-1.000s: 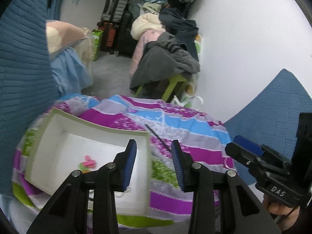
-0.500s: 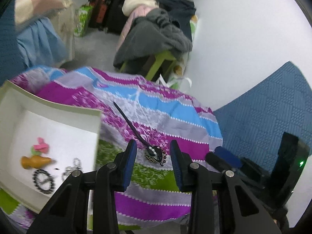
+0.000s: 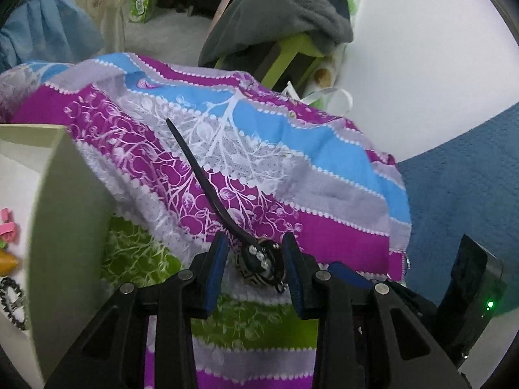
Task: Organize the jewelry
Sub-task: 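Move the right tool to the beaded bracelet while the left tool grasps the black hair stick, then close the right tool on the orange-beaded bracelet and lift it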
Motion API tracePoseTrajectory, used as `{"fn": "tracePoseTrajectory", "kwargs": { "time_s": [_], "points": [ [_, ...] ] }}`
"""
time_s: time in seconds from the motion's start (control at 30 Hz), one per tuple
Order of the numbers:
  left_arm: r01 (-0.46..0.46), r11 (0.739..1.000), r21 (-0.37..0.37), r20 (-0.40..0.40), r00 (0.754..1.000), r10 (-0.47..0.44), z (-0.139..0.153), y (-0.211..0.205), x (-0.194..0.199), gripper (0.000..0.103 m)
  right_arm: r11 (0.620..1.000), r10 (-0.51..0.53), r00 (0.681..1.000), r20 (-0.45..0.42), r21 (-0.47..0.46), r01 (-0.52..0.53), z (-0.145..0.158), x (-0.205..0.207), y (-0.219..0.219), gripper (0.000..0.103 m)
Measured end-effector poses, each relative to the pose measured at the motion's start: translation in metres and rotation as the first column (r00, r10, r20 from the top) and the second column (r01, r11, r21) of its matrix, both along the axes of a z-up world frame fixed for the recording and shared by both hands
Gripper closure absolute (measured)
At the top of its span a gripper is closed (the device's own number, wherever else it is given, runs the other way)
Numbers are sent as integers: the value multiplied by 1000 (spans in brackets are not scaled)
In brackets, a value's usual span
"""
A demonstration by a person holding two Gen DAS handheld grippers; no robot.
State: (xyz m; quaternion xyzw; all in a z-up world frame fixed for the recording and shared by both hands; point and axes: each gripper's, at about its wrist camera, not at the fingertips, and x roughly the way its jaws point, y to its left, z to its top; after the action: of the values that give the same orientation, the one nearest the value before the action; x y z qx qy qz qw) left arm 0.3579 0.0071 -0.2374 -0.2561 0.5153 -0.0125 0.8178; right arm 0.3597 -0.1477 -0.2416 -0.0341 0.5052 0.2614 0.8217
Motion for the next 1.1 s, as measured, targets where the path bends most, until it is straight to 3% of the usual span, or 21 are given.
{"fn": "tracePoseTrajectory", "kwargs": {
  "time_s": [0.3, 0.5, 0.57, 0.8, 1.1],
  "points": [
    [-58, 992, 110, -33, 998, 62, -26, -1, 28, 73, 994, 86, 996, 20, -64, -85, -30, 9, 13, 86],
    [-75, 990, 121, -55, 995, 82, -43, 0, 42, 83, 973, 167, 980, 105, -179, -147, -34, 1, 25, 90],
    [-78, 990, 121, -55, 995, 85, -46, 0, 44, 86, 961, 201, 972, 125, -219, -170, -34, -3, 31, 96],
    [-46, 993, 105, -34, 998, 50, -39, -1, 42, 95, 979, 135, 987, 86, -163, -120, -27, -2, 27, 97],
    [-1, 994, 105, -2, 1000, 1, -12, -10, 13, 96, 989, 47, 994, 98, -148, -33, -1, -24, 16, 97]
  ]
}}
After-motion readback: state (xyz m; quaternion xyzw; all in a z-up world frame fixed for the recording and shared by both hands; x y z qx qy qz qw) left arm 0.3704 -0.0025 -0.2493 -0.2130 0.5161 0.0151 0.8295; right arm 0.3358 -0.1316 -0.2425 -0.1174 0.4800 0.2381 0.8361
